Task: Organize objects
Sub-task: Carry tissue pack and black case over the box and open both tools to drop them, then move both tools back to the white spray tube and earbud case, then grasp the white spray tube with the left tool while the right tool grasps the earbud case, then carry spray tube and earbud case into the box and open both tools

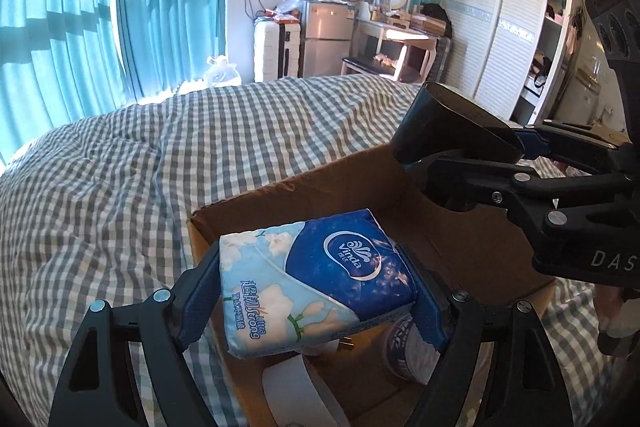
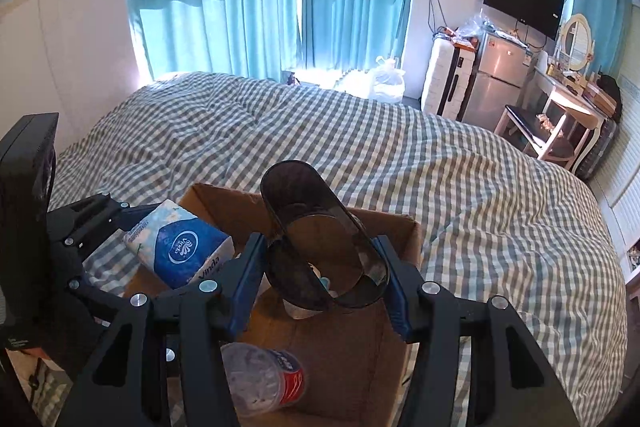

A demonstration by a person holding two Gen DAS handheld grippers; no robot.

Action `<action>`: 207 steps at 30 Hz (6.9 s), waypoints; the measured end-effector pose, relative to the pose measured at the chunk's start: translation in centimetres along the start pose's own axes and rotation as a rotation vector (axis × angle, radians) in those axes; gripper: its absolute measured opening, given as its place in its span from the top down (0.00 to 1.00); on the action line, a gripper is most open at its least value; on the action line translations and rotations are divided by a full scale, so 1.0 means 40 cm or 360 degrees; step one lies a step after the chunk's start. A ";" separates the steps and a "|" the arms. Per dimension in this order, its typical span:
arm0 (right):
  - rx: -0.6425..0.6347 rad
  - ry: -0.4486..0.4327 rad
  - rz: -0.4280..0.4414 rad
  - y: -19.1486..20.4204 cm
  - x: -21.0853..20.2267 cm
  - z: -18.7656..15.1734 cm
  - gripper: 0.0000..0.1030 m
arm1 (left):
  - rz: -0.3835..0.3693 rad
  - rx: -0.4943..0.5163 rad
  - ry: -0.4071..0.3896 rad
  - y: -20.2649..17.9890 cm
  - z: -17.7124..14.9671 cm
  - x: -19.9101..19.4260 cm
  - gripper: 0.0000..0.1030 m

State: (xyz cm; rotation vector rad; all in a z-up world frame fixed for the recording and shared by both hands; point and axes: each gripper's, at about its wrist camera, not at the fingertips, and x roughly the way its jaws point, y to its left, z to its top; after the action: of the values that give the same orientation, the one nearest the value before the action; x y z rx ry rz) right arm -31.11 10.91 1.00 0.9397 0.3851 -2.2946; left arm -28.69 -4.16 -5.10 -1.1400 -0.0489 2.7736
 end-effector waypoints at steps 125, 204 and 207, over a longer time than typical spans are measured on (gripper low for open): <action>-0.0291 0.0615 0.0124 0.316 -0.102 -0.617 0.27 | 0.0192 -0.0202 0.0207 -0.090 -0.448 -0.338 0.76; -0.0196 0.0071 -0.0054 0.011 -0.134 -0.116 0.49 | 0.0159 -0.0117 0.0014 -0.048 0.042 -0.151 0.79; -0.0253 0.0116 -0.0053 0.012 -0.097 -0.114 0.49 | 0.0178 -0.0117 0.0058 -0.037 0.038 -0.105 0.79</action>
State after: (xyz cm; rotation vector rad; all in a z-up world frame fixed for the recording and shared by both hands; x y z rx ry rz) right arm -26.25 14.42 0.52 0.9442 0.6089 -2.2264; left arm -26.62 -3.26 -0.97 -1.2469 -0.0863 2.8693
